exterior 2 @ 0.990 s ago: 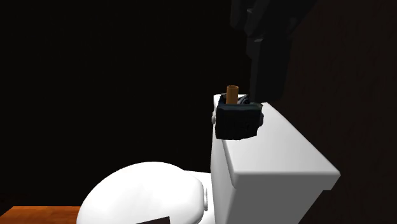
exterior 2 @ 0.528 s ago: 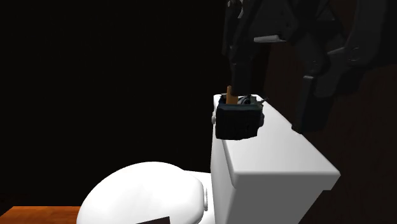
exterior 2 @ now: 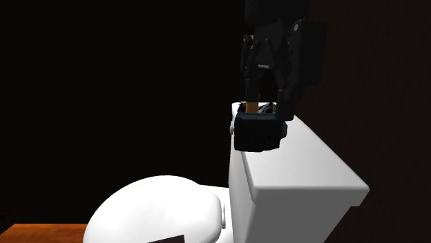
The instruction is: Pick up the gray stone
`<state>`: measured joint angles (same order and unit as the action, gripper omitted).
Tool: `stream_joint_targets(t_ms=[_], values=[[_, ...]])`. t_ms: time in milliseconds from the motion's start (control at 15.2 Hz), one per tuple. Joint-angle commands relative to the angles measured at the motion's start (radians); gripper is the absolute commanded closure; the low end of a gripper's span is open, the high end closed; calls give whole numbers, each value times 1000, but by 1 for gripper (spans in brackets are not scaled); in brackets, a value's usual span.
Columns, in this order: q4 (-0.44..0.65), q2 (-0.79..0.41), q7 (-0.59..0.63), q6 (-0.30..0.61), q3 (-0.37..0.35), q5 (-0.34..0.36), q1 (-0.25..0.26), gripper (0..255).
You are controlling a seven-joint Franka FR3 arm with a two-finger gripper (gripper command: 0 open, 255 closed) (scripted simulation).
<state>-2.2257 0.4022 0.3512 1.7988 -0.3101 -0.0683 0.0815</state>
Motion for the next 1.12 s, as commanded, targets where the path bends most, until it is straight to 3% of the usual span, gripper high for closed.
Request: stream_joint_targets(t_ms=[0, 660, 1056], values=[[45, -75, 65, 23, -43, 4, 5, 0], [331, -454, 367, 53, -187, 122, 57, 0], [294, -485, 385, 116, -187, 138, 63, 0]])
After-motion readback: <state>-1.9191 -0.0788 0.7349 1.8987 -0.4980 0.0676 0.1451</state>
